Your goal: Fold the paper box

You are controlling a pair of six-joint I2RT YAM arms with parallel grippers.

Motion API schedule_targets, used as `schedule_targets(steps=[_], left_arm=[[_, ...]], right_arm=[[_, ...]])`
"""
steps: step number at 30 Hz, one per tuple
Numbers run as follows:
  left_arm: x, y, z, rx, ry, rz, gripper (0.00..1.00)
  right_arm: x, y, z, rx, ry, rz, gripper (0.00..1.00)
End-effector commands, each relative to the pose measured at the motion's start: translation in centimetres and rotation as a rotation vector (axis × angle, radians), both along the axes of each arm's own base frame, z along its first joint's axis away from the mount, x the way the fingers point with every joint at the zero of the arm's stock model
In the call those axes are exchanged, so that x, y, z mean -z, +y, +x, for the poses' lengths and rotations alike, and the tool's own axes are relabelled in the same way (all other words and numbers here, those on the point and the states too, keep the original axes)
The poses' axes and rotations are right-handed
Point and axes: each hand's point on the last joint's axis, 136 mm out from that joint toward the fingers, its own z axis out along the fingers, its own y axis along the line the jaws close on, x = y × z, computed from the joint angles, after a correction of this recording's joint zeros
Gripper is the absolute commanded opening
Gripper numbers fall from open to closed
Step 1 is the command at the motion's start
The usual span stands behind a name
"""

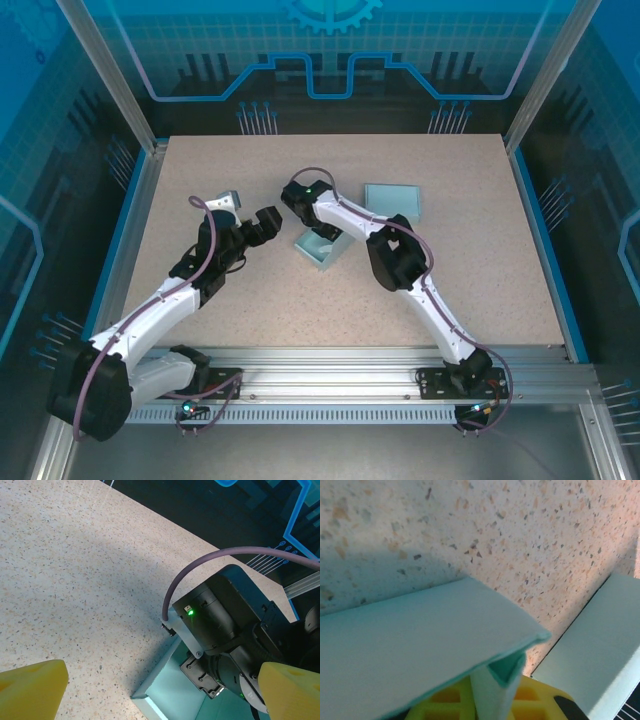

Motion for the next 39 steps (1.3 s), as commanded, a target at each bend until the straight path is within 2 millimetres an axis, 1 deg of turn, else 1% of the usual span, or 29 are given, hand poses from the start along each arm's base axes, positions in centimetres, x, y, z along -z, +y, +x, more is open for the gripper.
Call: schedule_targets(steps=[1,3,5,7,10,19,21,22,26,29,31,32,33,34,36,37,38,39], left_arm=[[-0.1,0.3,-0.1,0.002,-0.007,0.005,0.99],[-0.2,0.4,-0.3,-0.001,-0.01,0.007,0.99],[-0.4,0.5,-0.4,-0.001,-0.013,0.009,0.99],[-0.5,0.5,-0.4,0.0,-0.016,0.009,0.99],[-0.5,0.5,-0.6,0.002,-0.012,0.008,0.99],[0.4,0.3,-0.8,0.018,0.023,0.02,0.99],[0.8,0.1,-0.7,0.028,0.038,0.027,0.99],[0.9,0.0,-0.7,0.036,0.044,0.027,0.99],[1.9,-0.6,-0.5,0.068,0.081,0.033,0.99],[3.0,-1.2,-0.2,0.101,0.124,0.052,0.97],[3.8,-1.8,0.1,0.136,0.153,0.066,0.96],[4.2,-2.1,0.1,0.151,0.167,0.07,0.95],[4.5,-2.3,0.2,0.164,0.178,0.075,0.94],[4.9,-2.5,0.3,0.174,0.19,0.078,0.94],[5.3,-2.7,0.4,0.185,0.204,0.081,0.94],[5.4,-2.8,0.5,0.187,0.206,0.081,0.94],[5.5,-2.8,0.6,0.189,0.208,0.08,0.94],[5.6,-2.8,0.6,0.189,0.209,0.078,0.94]], right_arm=[[5.1,0.4,-1.5,0.006,0.071,0.021,0.02],[3.6,1.1,-1.6,0.007,0.063,0.083,0.06],[2.1,1.9,-1.8,-0.002,0.062,0.145,0.15],[0.6,2.6,-2.1,-0.013,0.067,0.201,0.31],[-1.2,3.2,-2.4,-0.021,0.062,0.258,0.43],[-5.3,3.9,-2.6,-0.046,0.015,0.313,0.57],[-5.4,4.1,-2.7,-0.052,0.016,0.32,0.59],[-6.9,4.3,-2.6,-0.055,-0.004,0.344,0.6],[-9.0,4.5,-2.5,-0.068,-0.037,0.368,0.61],[-11.8,4.7,-2.6,-0.071,-0.086,0.399,0.63],[-14.4,4.4,-2.6,-0.049,-0.137,0.424,0.65],[-15.6,4.2,-2.7,-0.034,-0.161,0.439,0.68],[-17.0,3.8,-2.9,-0.015,-0.189,0.459,0.72],[-18.5,3.4,-3.2,0.014,-0.22,0.479,0.8],[-20.9,2.4,-4.1,0.073,-0.26,0.528,0.83],[-22.2,1.8,-4.8,0.115,-0.28,0.561,0.86],[-23.0,1.2,-5.4,0.153,-0.293,0.589,0.9],[-23.7,0.6,-6.2,0.2,-0.303,0.627,0.97]])
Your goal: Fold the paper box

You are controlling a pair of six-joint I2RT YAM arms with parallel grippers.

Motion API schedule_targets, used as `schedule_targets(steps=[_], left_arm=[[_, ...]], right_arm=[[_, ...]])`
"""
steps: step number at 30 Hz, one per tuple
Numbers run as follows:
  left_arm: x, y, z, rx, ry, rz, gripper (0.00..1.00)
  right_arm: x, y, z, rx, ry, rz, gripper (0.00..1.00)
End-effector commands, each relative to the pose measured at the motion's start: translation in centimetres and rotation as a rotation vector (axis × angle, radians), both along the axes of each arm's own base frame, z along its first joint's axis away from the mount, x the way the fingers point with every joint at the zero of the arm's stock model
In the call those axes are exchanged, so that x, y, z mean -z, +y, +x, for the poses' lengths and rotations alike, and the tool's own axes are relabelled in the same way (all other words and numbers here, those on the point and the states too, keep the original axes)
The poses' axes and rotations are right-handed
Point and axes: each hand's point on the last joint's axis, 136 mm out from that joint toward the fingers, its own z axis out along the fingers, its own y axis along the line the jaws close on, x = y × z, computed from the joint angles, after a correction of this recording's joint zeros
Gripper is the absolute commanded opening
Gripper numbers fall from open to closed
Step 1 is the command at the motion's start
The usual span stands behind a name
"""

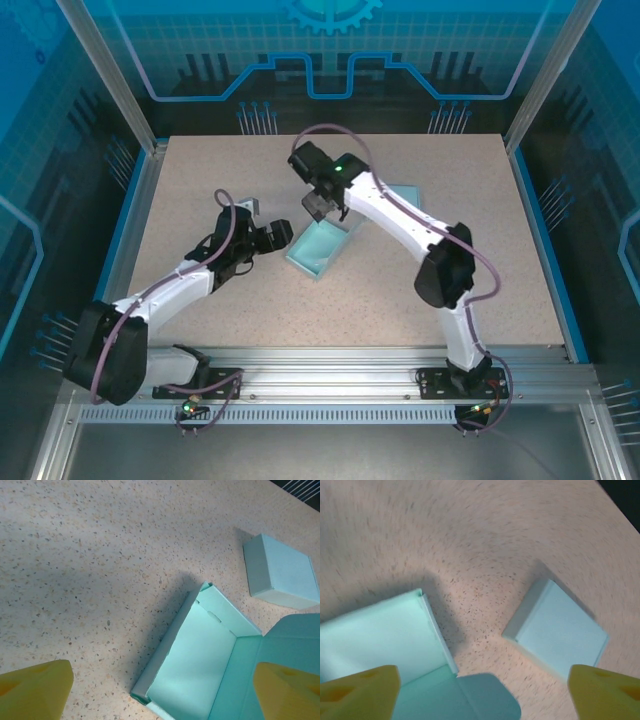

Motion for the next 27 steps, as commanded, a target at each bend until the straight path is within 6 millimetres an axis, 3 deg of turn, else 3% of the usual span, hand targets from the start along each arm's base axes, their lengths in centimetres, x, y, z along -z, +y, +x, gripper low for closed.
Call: schedule_targets(steps=[1,5,10,18,27], left_arm=[[-0.6,-0.4,0.4,0.034,-0.007,-0.007,0.94],[-0.8,-0.4,0.5,0.032,-0.014,-0.01,0.95],[-1.1,-0.4,0.4,0.043,-0.017,-0.002,0.98],[-0.8,-0.3,0.2,0.036,-0.011,-0.005,0.99],[-1.0,-0.2,0.1,0.033,-0.016,-0.002,0.99]], right_arm=[[-4.9,-2.3,-3.2,0.163,-0.042,0.151,1.0],[-4.6,-4.1,-5.9,0.327,-0.027,0.323,1.0],[-1.4,-4.2,-8.1,0.437,0.043,0.482,1.0],[2.5,-1.8,-8.3,0.427,0.162,0.513,0.99],[5.2,-1.2,-7.7,0.418,0.209,0.421,0.79]])
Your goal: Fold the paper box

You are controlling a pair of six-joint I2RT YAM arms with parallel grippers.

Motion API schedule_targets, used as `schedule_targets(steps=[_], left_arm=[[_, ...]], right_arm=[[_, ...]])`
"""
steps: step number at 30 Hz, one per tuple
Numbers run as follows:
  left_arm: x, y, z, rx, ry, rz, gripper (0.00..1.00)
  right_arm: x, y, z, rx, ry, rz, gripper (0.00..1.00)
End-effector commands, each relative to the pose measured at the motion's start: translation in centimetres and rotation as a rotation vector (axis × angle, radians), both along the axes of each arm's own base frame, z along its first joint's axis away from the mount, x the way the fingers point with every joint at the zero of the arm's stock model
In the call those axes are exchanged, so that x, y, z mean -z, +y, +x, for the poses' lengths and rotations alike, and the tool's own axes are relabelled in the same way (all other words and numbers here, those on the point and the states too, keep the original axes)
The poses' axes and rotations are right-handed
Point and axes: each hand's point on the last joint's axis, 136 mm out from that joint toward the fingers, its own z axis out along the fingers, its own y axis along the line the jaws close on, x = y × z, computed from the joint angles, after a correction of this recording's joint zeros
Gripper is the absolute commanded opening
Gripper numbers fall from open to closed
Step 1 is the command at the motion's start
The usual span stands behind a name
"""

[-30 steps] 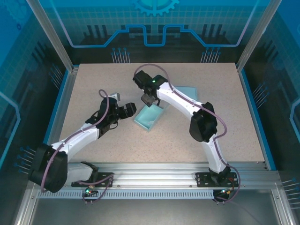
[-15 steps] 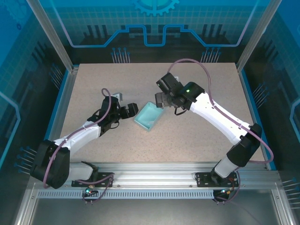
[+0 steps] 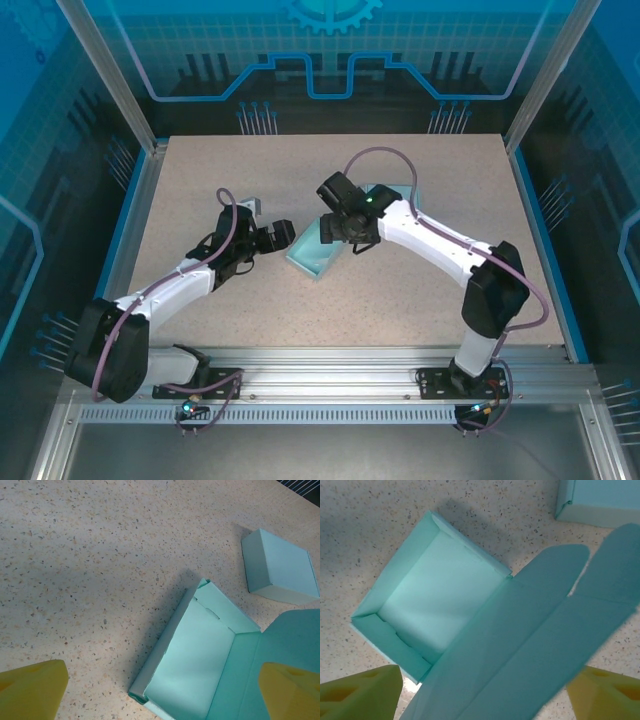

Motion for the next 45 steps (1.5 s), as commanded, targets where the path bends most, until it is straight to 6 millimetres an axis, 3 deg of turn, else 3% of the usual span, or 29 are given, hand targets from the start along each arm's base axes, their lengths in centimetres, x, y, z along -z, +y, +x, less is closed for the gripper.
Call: schedule_targets(steps=[1,4,13,18,25,30,37,41,45], left_arm=[[-1.1,0.1,0.1,0.015,-0.022,-0.001,0.99],[-1.2,0.2,0.1,0.015,-0.022,0.002,0.99],[-1.6,0.1,0.2,0.018,-0.034,0.005,0.99],[-2.5,0.2,0.6,0.029,-0.06,0.025,0.99],[-3.7,0.5,1.9,0.086,-0.113,0.063,0.99],[-3.7,1.6,3.6,0.125,-0.115,-0.044,0.99],[-3.6,0.9,4.9,0.263,-0.152,-0.115,0.97],[-3.9,-0.2,4.7,0.403,-0.228,-0.058,0.94],[-4.3,-1.4,4.1,0.601,-0.368,0.063,0.93]], right_arm=[[-0.5,1.1,0.3,-0.026,-0.003,0.003,0.74],[-0.3,1.1,0.6,-0.055,0.0,-0.043,0.61],[0.6,1.2,1.6,-0.254,0.029,-0.196,0.42],[0.8,1.7,2.2,-0.421,0.037,-0.269,0.27],[0.5,2.6,3.3,-0.679,0.025,-0.329,0.18],[0.1,3.3,4.2,-0.827,0.002,-0.375,0.12],[-0.9,3.8,5.7,-0.879,-0.036,-0.414,0.22],[-2.4,3.9,5.6,-0.856,-0.058,-0.39,0.37],[-5.3,3.6,5.0,-0.802,-0.111,-0.318,0.6]])
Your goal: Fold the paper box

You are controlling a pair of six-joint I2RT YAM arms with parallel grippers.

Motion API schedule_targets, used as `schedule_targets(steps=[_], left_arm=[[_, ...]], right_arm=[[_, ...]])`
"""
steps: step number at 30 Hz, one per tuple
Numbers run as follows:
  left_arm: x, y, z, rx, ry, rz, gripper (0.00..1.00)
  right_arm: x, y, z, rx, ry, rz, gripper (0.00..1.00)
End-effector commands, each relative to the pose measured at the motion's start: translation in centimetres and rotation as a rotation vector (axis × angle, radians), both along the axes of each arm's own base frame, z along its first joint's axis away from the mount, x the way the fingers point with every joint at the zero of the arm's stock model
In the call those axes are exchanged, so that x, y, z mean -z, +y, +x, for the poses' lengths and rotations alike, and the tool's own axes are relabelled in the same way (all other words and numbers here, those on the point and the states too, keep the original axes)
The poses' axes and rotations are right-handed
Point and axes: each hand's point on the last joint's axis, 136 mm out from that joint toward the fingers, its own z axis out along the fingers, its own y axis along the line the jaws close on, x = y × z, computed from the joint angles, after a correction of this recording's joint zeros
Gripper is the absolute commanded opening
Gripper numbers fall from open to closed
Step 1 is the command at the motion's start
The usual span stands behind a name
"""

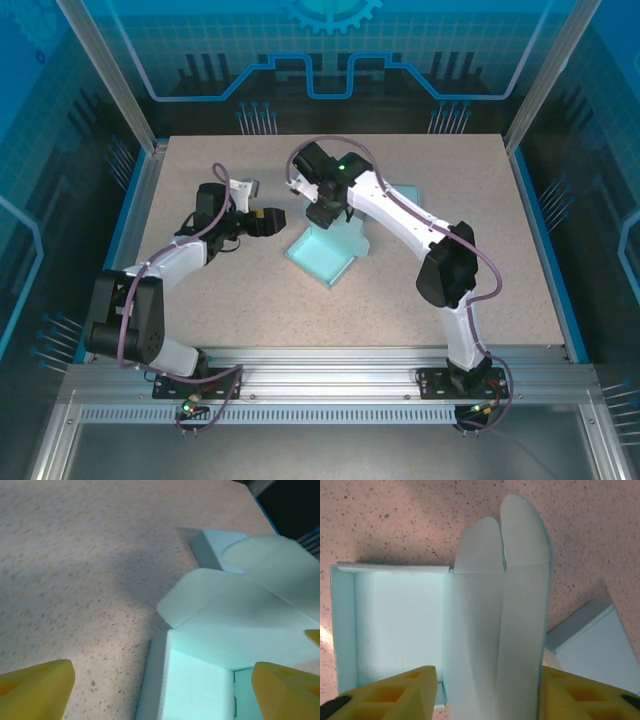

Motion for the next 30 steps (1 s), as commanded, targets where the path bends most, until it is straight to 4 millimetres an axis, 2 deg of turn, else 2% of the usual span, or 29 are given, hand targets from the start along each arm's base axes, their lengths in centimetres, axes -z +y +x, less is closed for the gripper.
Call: schedule_targets(steps=[1,6,10,11,12,15,16,17,20,25,30], left_arm=[[-2.1,-1.8,-0.1,0.239,-0.236,0.089,0.94],[-1.9,-2.9,0.8,0.373,-0.321,0.134,0.94],[-1.7,-4.0,1.6,0.473,-0.316,0.113,0.94],[-1.8,-4.2,1.7,0.497,-0.319,0.104,0.94],[-2.0,-4.5,1.9,0.516,-0.325,0.098,0.94],[-1.9,-5.2,2.1,0.58,-0.327,0.077,0.93],[-1.8,-5.4,2.2,0.598,-0.32,0.078,0.93],[-1.3,-5.7,2.2,0.621,-0.301,0.086,0.92],[-0.1,-6.9,2.0,0.696,-0.251,0.106,0.91],[0.4,-7.9,2.7,0.744,-0.213,0.125,0.89],[0.9,-9.1,2.3,0.799,-0.189,0.152,0.89]], right_arm=[[-4.1,-0.8,-0.8,0.05,-0.029,0.099,0.62],[-8.4,-2.7,-1.8,0.175,-0.111,0.261,0.68],[-9.9,-5.1,-3.4,0.28,-0.16,0.365,0.72],[-10.0,-5.8,-3.9,0.303,-0.167,0.387,0.78],[-9.9,-6.5,-4.5,0.326,-0.171,0.404,0.86],[-9.2,-8.5,-5.9,0.4,-0.186,0.451,0.9],[-9.0,-9.1,-6.3,0.424,-0.19,0.468,0.98],[-8.8,-9.6,-6.7,0.45,-0.192,0.496,1.0],[-7.5,-10.9,-7.9,0.511,-0.179,0.565,1.0],[-5.4,-13.0,-9.3,0.61,-0.174,0.604,1.0],[-4.7,-14.1,-10.4,0.643,-0.195,0.655,1.0]])
